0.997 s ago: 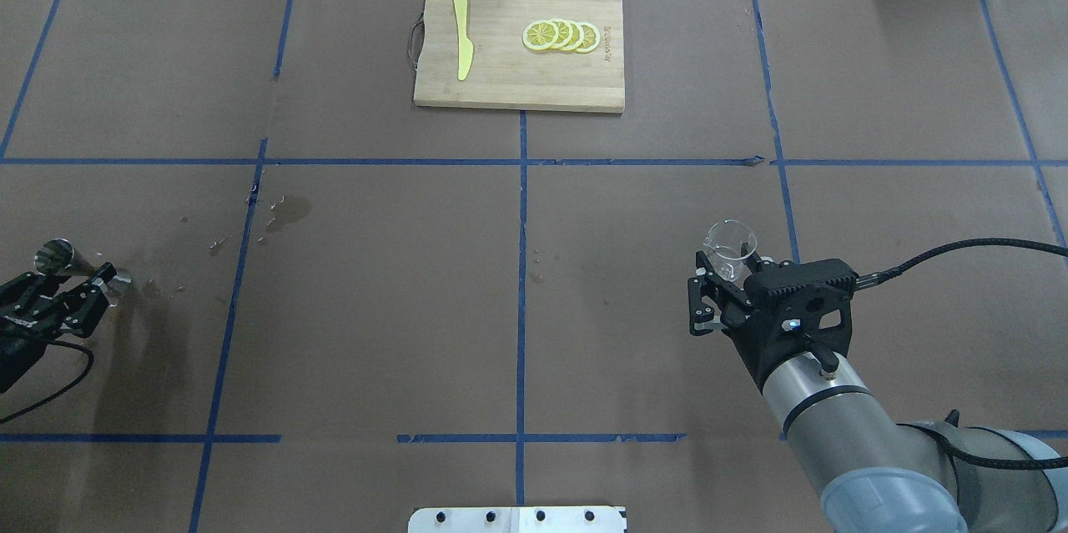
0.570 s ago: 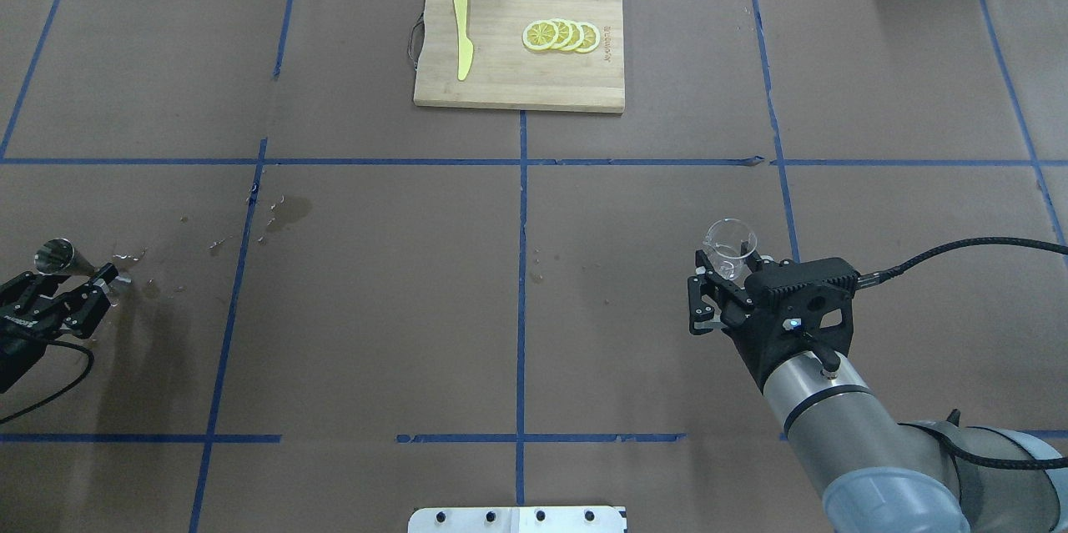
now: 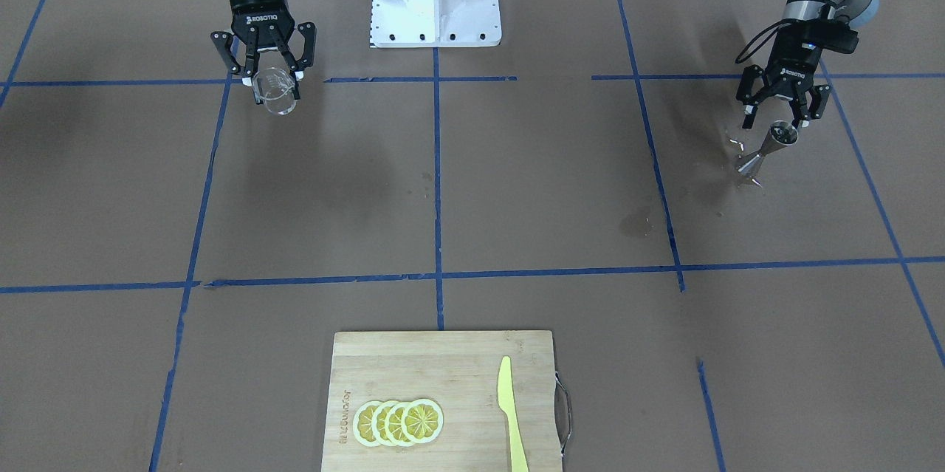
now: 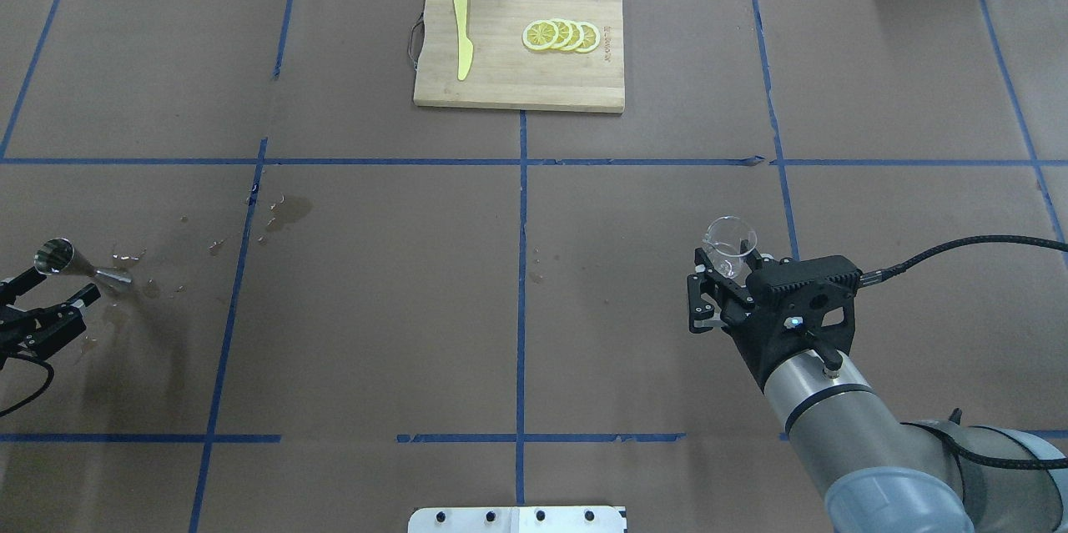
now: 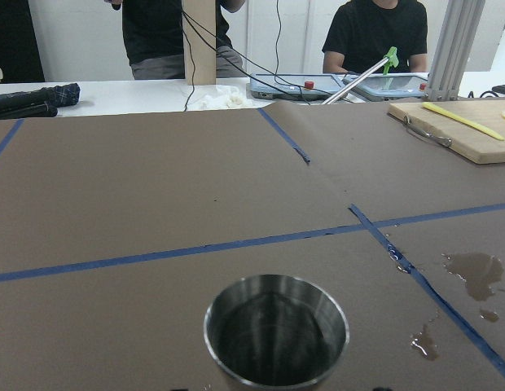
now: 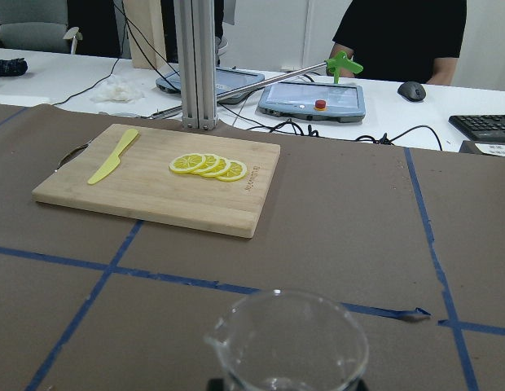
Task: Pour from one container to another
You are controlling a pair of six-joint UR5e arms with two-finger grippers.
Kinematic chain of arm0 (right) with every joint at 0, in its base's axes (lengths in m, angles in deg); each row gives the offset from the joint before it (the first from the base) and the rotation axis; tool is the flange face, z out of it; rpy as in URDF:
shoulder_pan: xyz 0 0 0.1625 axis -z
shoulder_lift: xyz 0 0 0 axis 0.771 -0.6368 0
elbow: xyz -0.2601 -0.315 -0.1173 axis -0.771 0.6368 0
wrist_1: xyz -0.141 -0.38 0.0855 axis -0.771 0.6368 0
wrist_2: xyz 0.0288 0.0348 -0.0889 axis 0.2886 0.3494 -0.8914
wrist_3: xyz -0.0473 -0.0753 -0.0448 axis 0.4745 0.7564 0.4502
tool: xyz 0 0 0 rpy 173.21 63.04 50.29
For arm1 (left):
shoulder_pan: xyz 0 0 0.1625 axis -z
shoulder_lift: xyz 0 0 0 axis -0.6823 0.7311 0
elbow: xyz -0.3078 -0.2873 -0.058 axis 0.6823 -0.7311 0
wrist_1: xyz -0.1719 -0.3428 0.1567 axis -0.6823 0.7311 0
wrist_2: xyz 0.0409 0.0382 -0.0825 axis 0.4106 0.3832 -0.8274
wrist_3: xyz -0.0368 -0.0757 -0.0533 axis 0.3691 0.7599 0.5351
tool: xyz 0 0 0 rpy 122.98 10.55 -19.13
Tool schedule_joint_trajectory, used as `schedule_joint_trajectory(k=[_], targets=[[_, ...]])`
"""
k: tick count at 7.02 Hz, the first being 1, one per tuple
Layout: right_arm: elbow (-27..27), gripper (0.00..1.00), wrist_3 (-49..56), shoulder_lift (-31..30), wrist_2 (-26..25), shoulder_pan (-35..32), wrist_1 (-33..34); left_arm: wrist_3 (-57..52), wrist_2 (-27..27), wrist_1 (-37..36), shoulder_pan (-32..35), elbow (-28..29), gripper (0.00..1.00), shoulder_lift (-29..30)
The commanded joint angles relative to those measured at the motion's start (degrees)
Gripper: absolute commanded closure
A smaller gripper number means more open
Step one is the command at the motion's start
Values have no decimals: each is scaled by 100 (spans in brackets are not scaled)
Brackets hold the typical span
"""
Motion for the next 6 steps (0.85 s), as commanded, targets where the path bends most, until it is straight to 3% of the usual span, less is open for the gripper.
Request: schedule_joint_trajectory(k=[1,3,6], targets=[[-30,100,0,-8,8,-3,0,-2,-861,-16,46,-143,0,-241],[-22,100,0,-8,0,-12,0,-55,-2073,-34,264,-450,0,-776],[328,100,-200,-17,-114,5,0,-1280,-3892,-331,1902,-284,0,-866]])
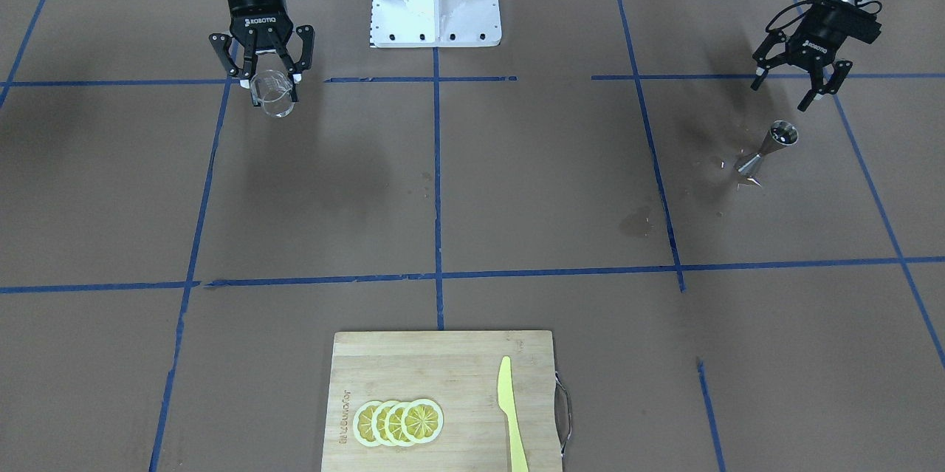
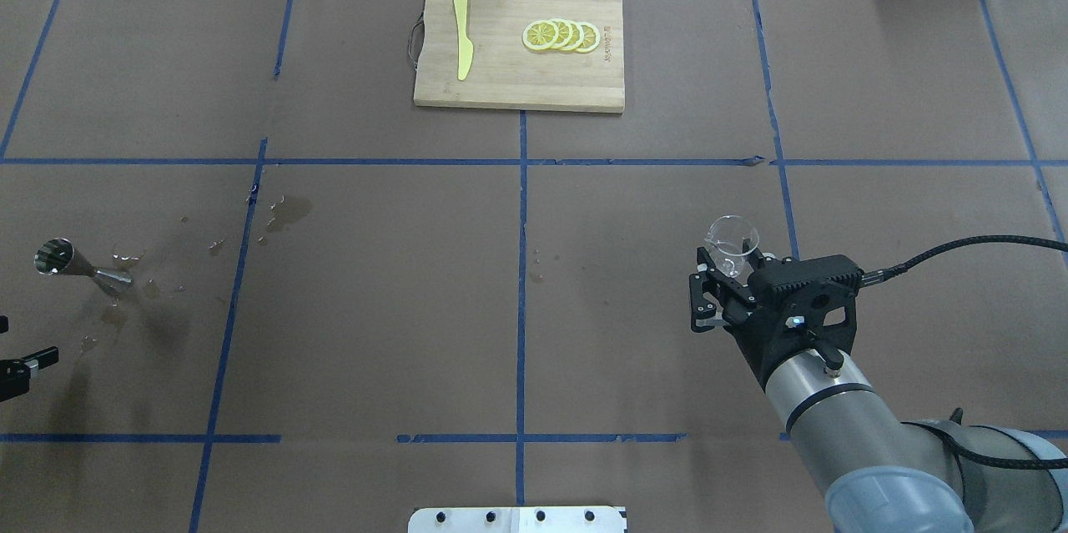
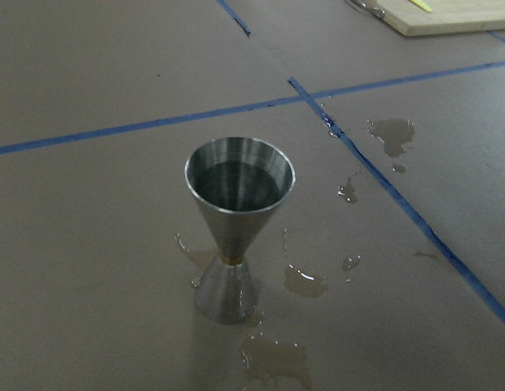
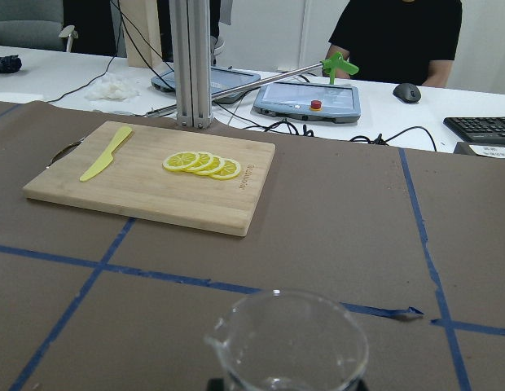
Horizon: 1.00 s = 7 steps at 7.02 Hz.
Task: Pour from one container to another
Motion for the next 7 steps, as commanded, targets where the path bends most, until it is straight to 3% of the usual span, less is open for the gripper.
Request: schedule_joint_trajectory(k=[1,2,3,4,6,7], targets=[[311,100,-234,4,-112,26,0,-1642,-1473,-186,1653,243,0,-36],[451,100,-522,-5,-122,70,-9,-2723,-2438,-630,2906,410,0,77],[557,100,-804,-40,-139,97,-9,-3986,-3352,-1618,4198,412,0,357],[558,100,-893,-31,-131,105,-105,-4904,-3727,-2741,5098,386,0,595],[734,100,-1097,-511,-113,79,-894,-5036,-3976,-4110,5589,280,0,982],[743,100,-1140,-776,-156,71,-914,-5036,-4037,-4654,5756,254,0,1219]])
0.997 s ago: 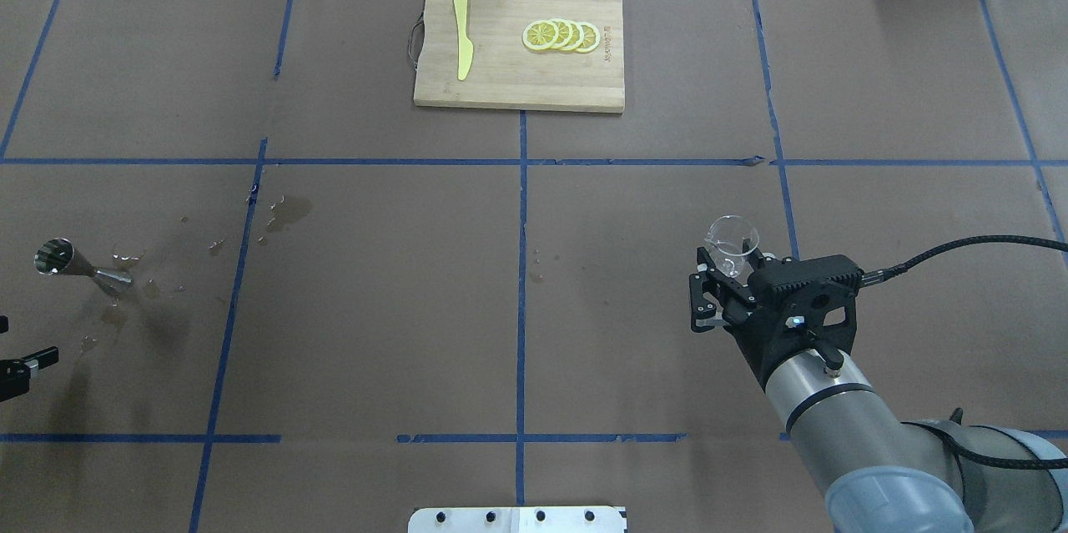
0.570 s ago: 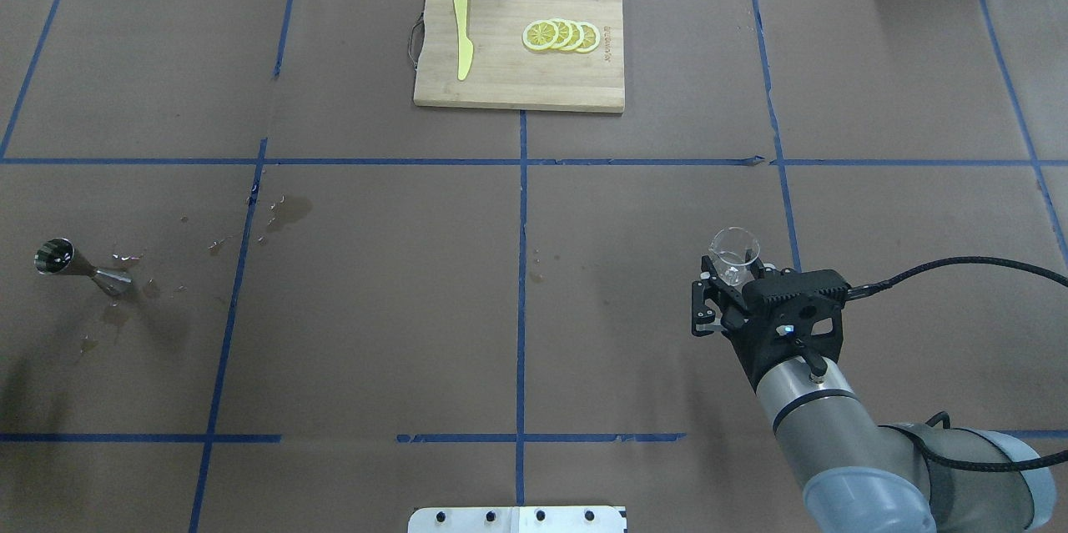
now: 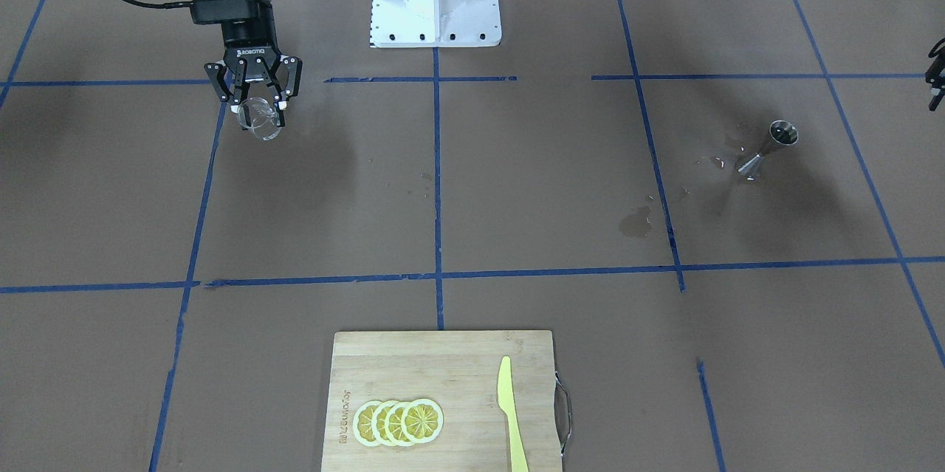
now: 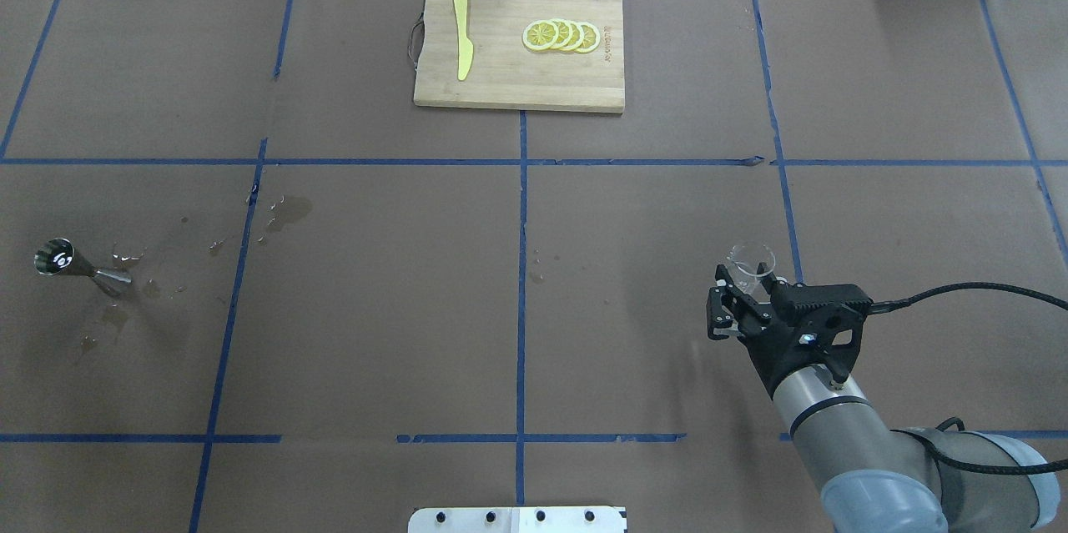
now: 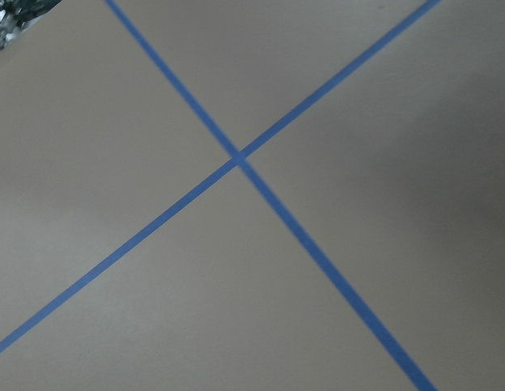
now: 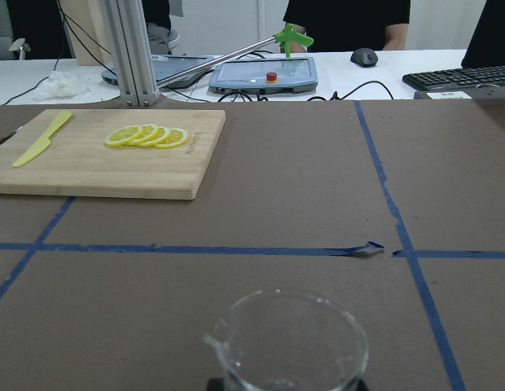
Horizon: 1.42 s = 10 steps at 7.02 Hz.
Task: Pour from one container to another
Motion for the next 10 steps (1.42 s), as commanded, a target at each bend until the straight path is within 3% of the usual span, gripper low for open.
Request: schedule_joint_trajectory(k=[1,2,4,5,9,10], targets=[[49,100,-297,-610,-122,-10,-174,-63,-357,-1440,340,-96,0,476],[293,100,-526,-656,-262,-10,-427,-63,-568,-2030,375,-314,0,531],[1266,100,-528,-657,-605,16,-1618,-63,-929,-3332,498,-902,0,584],[1637,100,-528,-648,-702,25,-2164,-63,-974,-3485,525,-1009,0,593],[2080,100,-520,-621,-949,122,-2249,-54,-983,-3486,596,-1186,0,514],[2080,93,-528,-621,-958,174,-2249,-54,-983,-3469,604,-1203,0,505]])
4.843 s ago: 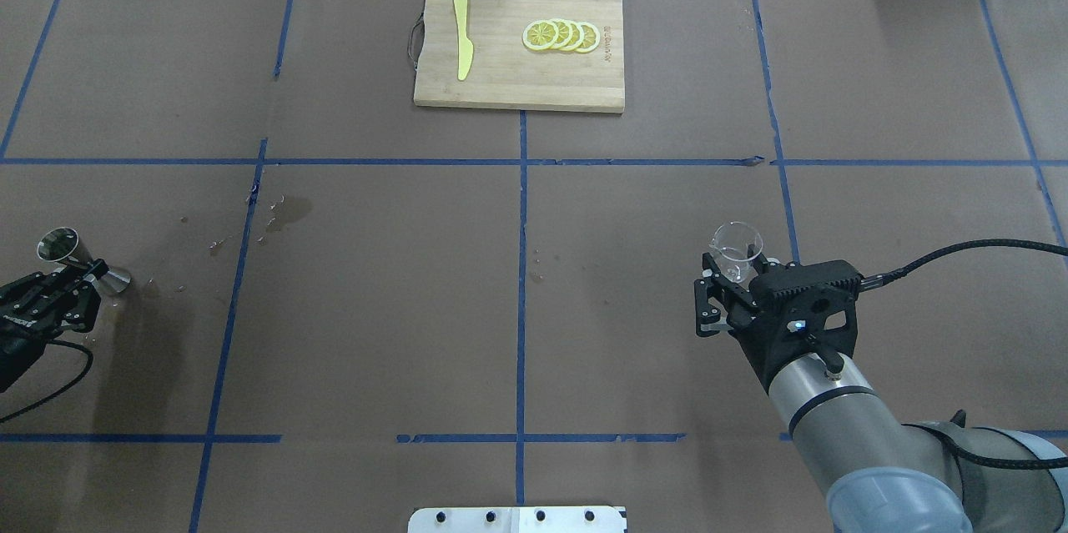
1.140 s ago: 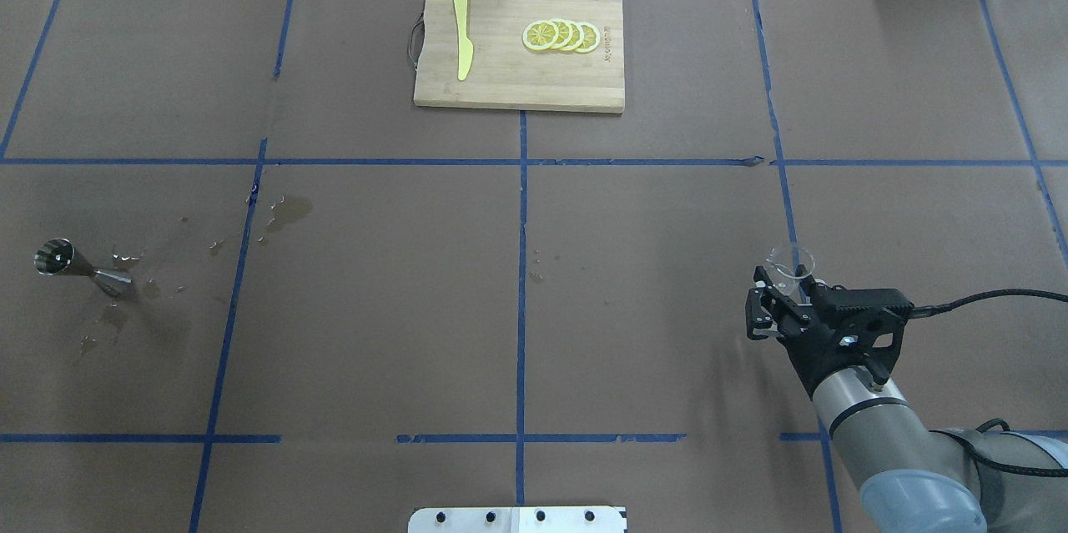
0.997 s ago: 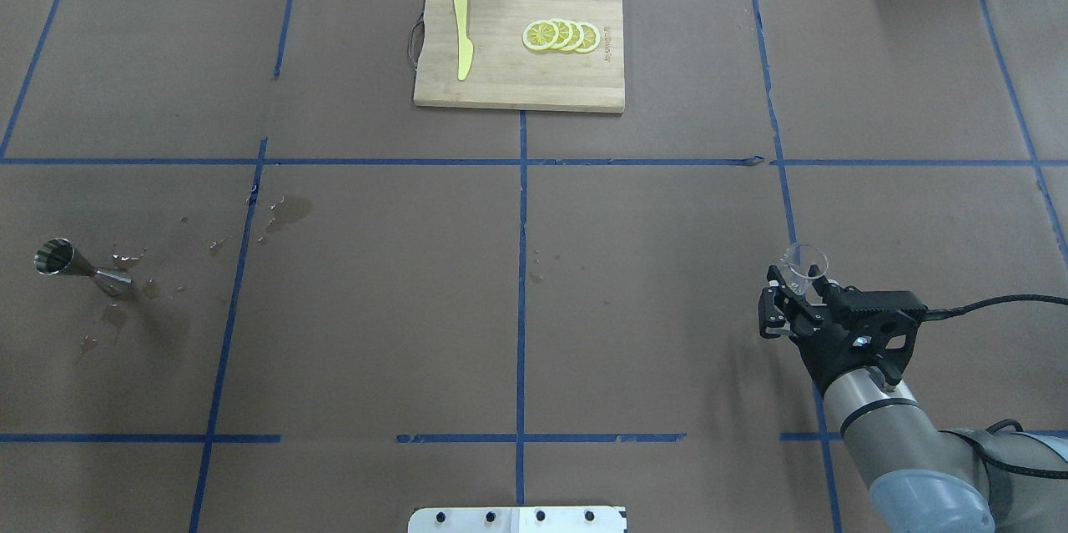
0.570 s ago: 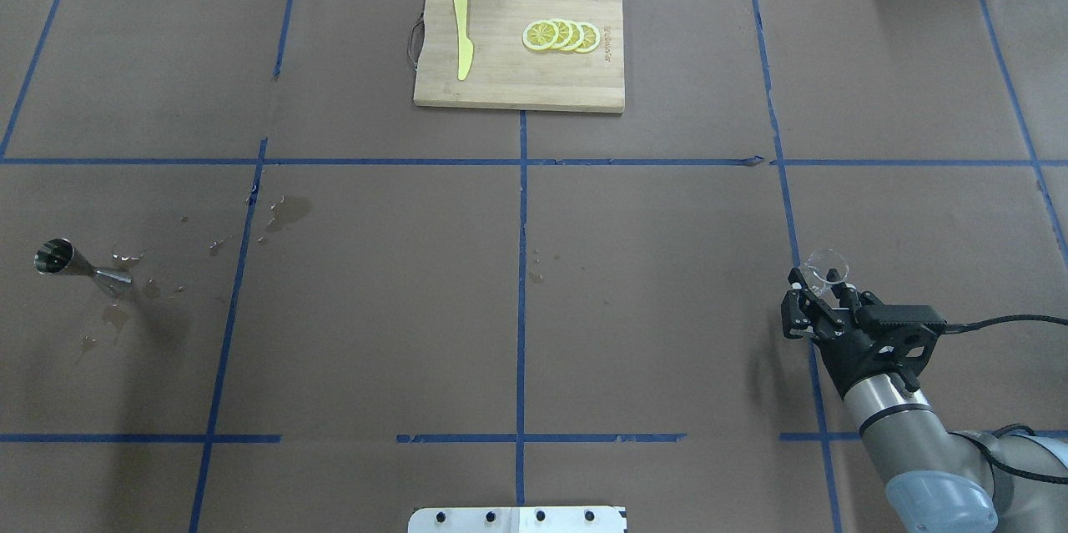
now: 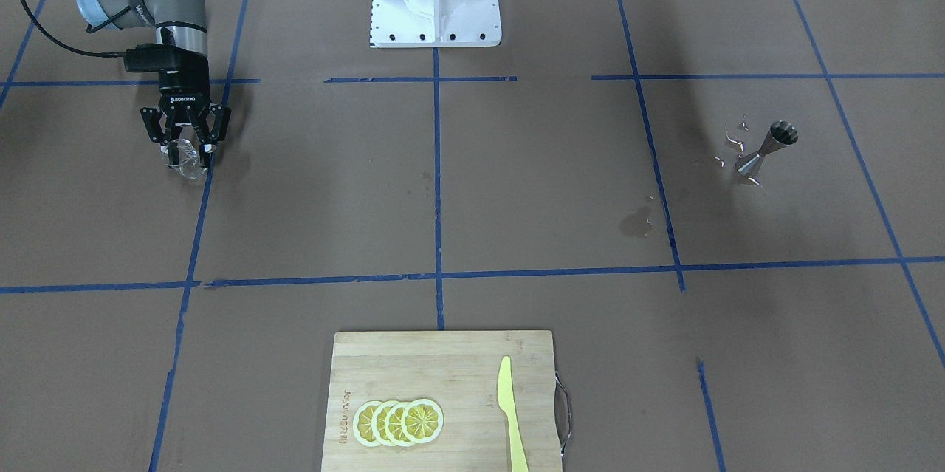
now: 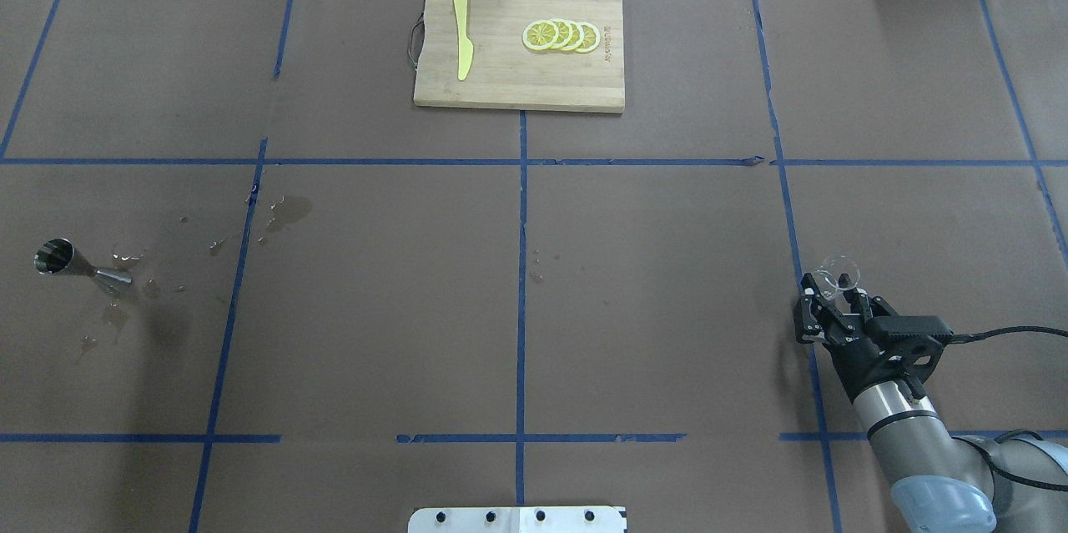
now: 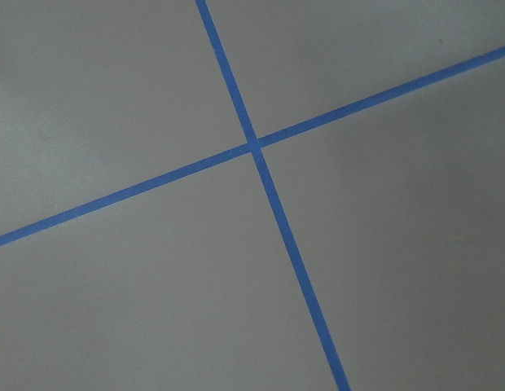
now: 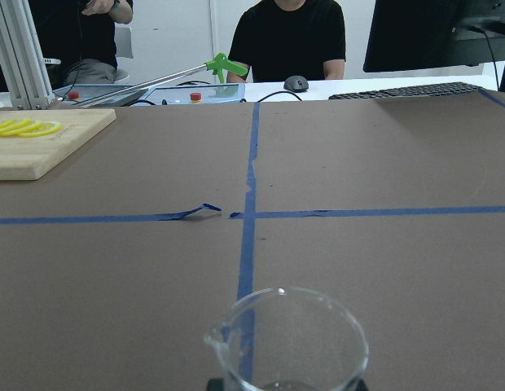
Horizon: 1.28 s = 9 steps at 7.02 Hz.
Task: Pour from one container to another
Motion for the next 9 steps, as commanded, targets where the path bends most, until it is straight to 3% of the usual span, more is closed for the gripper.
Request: schedule_joint_trajectory(k=[1,3,4,9], targets=[[47,90,-6,2,-25,73,-6,-8,-2,11,9,-27,0,-14],[56,69,-6,-33,-25,90,-15,1,-2,11,18,-45,0,-22],[47,51,-6,-33,-25,90,-24,1,-2,11,27,-36,0,-22],[56,31,3,-42,-25,82,-59,1,-2,20,27,-36,0,-22]])
